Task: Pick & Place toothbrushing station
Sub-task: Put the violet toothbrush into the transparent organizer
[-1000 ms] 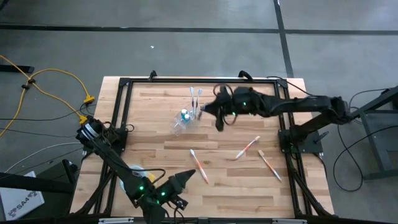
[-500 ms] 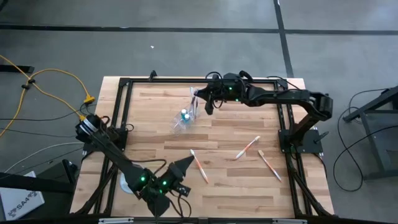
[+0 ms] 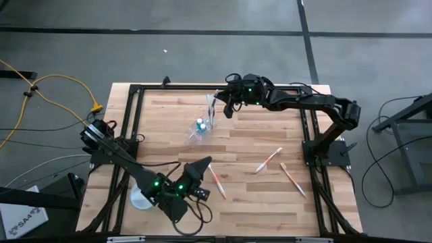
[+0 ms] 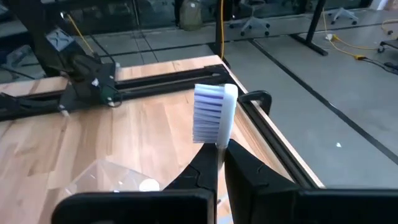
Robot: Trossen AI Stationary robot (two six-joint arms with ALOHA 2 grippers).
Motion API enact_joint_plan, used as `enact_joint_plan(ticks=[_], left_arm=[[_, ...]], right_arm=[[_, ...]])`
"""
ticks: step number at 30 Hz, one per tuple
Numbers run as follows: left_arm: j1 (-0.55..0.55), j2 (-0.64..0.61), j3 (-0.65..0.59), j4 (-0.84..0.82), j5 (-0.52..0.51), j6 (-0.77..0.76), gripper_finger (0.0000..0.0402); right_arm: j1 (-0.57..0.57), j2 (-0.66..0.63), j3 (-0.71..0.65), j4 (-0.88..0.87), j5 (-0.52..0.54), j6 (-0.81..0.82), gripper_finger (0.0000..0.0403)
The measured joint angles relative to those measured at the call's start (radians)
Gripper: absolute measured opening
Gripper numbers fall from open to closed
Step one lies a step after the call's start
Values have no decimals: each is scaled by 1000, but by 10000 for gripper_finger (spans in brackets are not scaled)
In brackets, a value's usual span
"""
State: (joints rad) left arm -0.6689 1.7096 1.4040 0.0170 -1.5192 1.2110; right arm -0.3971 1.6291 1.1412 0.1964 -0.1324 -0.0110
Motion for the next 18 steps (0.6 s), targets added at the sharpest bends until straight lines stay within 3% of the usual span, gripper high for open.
enact_joint_plan(ticks=[9, 18], left_arm=[[79, 0, 0, -57, -2, -37, 99], [91, 0, 0, -61, -3, -40, 99]], right_arm=[[1, 20, 0, -4, -5, -17, 4], [2, 125, 0, 33, -9, -17, 4]])
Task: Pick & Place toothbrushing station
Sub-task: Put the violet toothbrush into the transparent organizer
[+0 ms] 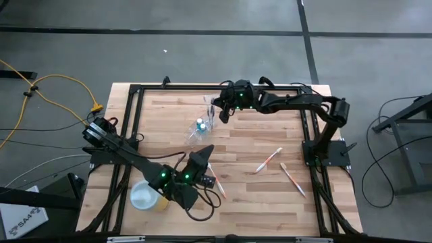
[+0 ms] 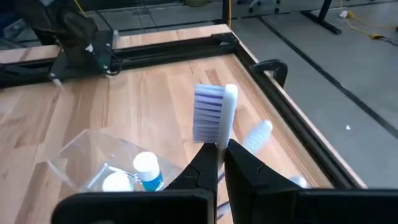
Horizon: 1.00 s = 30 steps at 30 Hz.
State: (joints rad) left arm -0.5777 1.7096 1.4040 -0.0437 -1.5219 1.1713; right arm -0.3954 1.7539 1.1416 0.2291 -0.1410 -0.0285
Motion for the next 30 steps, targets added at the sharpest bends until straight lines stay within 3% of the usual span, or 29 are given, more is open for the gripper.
enact_joint_plan(ticks=[19, 30], left_arm=[[0, 0, 0, -2, -2, -13, 99], [-1, 0, 0, -2, -1, -13, 99]], right_arm=[[0, 50, 0, 12, -14, 33, 31], [-5, 51, 0, -16, -18, 88, 21]])
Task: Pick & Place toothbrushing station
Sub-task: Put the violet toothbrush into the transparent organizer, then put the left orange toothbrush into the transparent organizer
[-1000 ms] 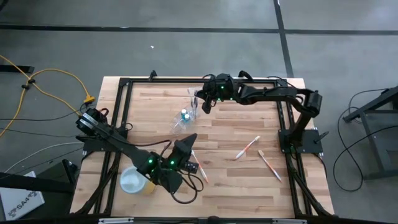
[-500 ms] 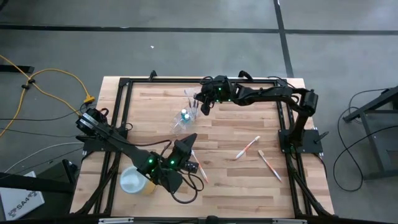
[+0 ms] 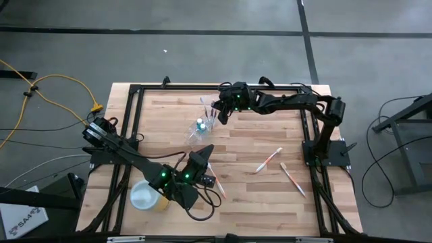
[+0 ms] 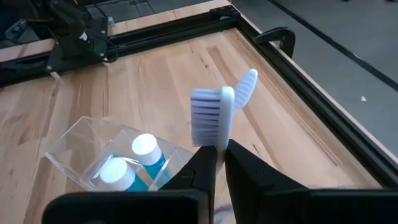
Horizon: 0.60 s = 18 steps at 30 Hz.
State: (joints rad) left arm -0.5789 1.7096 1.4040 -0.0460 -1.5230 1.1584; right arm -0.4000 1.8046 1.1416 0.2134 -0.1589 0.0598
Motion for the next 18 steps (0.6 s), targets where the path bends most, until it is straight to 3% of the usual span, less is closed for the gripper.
enact_joint_plan(ticks=[8, 18], left_arm=[[0, 0, 0, 0, 0, 0, 99], [0, 0, 0, 0, 1, 0, 99]], right_arm=[[-1, 0, 0, 0, -58, 17, 48], [-1, 0, 0, 9, -50, 15, 98]])
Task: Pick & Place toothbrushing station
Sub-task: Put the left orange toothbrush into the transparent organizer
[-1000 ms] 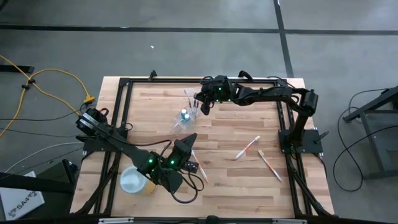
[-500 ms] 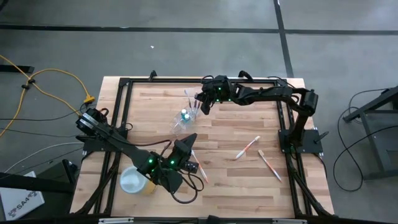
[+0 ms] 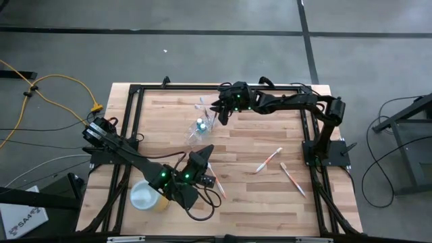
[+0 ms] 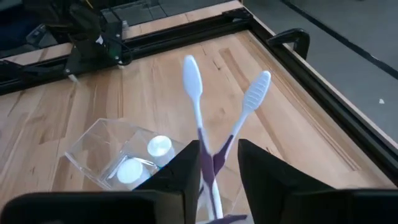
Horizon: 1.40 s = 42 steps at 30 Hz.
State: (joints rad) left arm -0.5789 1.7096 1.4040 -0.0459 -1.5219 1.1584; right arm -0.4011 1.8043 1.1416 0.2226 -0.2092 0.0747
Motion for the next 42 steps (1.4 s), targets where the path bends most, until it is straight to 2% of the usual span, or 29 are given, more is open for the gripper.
enact_joint_plan(ticks=[16, 23, 27, 34, 42], left_arm=[[0, 0, 0, 0, 0, -37, 99], [0, 0, 0, 0, 3, -65, 99], [15, 0, 0, 0, 4, -122, 99], [98, 0, 0, 0, 6, -134, 99], [168, 0, 0, 0, 100, -136, 99]], right_arm=[[0, -11, 0, 165, 11, 8, 110], [0, -117, 0, 147, 57, 12, 109], [-1, -220, 0, 50, 83, 29, 106], [-7, -456, 0, -300, 197, 30, 106], [5, -728, 0, -621, 241, 111, 106]])
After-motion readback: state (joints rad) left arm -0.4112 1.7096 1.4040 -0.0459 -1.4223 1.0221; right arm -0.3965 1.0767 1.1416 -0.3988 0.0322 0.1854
